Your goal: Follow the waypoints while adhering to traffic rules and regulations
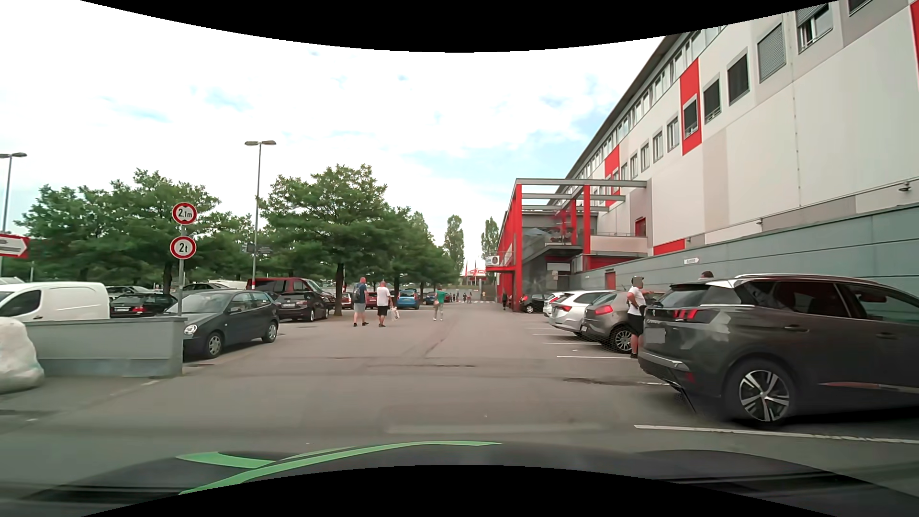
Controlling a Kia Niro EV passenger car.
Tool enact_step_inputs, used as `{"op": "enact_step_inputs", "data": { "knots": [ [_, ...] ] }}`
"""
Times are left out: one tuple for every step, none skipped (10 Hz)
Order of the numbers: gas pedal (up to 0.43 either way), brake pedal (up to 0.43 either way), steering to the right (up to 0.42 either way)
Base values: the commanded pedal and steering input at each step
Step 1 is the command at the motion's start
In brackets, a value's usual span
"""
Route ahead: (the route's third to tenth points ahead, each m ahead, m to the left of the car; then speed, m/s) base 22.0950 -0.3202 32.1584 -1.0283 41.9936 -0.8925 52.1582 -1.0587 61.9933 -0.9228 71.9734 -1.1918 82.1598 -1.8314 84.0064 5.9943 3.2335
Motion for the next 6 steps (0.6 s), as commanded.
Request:
{"op": "enact_step_inputs", "data": {
  "knots": [
    [0.02,0.0,0.011],
    [0.02,0.0,0.011],
    [0.02,0.0,0.011],
    [0.02,0.0,0.011],
    [0.02,0.0,0.011],
    [0.02,0.0,0.011]
  ]
}}
